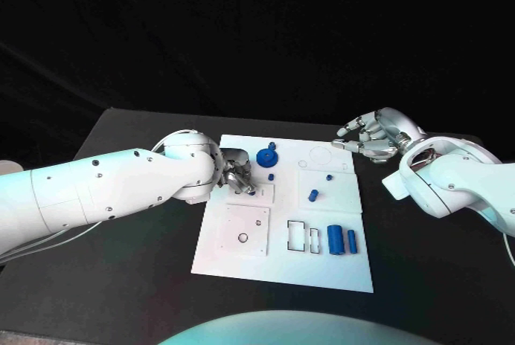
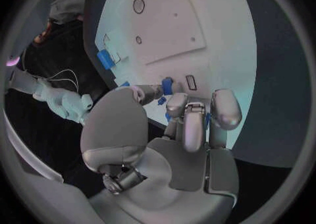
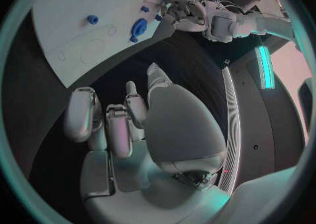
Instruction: Assemble the parts on the task board
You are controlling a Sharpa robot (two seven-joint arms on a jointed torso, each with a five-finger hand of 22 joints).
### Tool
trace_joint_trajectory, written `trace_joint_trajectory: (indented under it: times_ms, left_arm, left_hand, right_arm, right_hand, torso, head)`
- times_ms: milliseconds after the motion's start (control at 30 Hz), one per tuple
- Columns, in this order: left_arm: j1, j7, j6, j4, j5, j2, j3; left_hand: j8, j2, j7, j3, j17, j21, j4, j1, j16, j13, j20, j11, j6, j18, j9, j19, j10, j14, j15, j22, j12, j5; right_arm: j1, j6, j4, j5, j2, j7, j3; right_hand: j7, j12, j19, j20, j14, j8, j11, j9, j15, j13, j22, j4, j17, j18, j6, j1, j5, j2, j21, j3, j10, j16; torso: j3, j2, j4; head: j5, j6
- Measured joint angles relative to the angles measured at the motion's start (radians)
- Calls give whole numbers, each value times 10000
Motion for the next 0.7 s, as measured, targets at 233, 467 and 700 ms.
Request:
trace_joint_trajectory:
  times_ms: [233, 467, 700]
  left_arm:
    - [3, -6, 57, 3, 5, -3, 3]
    - [3, -8, 69, -16, 17, 11, 4]
    - [0, -14, 66, -50, 61, 28, -1]
  left_hand:
    - [21, -1, 0, 1, 0, -1, -1, -81, 0, 0, 0, 1, 2, 0, 2, 0, 0, 0, 0, -1, -1, 28]
    - [21, -3, -21, 137, 0, -2, -84, -211, 0, 0, 0, -36, 58, 0, 4, -1, 37, 0, 0, 10, -2, 28]
    - [67, 52, -53, 452, 0, -3, -316, -609, 0, -1, 0, -71, 123, 0, 65, -1, 72, -37, -36, 18, 29, 7]
  right_arm:
    - [-4, 0, -3, 0, -1, -2, -1]
    - [-8, 0, -10, 0, 8, -4, -1]
    - [-12, -1, -17, 0, 15, -4, -1]
  right_hand:
    - [0, 0, 0, 0, 0, 0, 0, 0, 0, 1, 2, 0, 0, 0, 0, 0, 57, 0, 0, 0, 0, 0]
    - [0, 0, 0, 0, 0, 0, 0, -1, 0, 2, 0, 0, 0, 0, 0, 1, 57, -1, 0, 0, 0, 0]
    - [-10, -27, -8, -8, 0, 0, 0, 4, 0, -1, 0, 0, -1, 0, -9, 1, 57, -1, -24, 0, 0, 0]
  torso:
    - [2, -2, -5]
    - [4, -1, -1]
    - [8, 2, 0]
  head:
    - [7, -10]
    - [2, -13]
    - [4, -36]
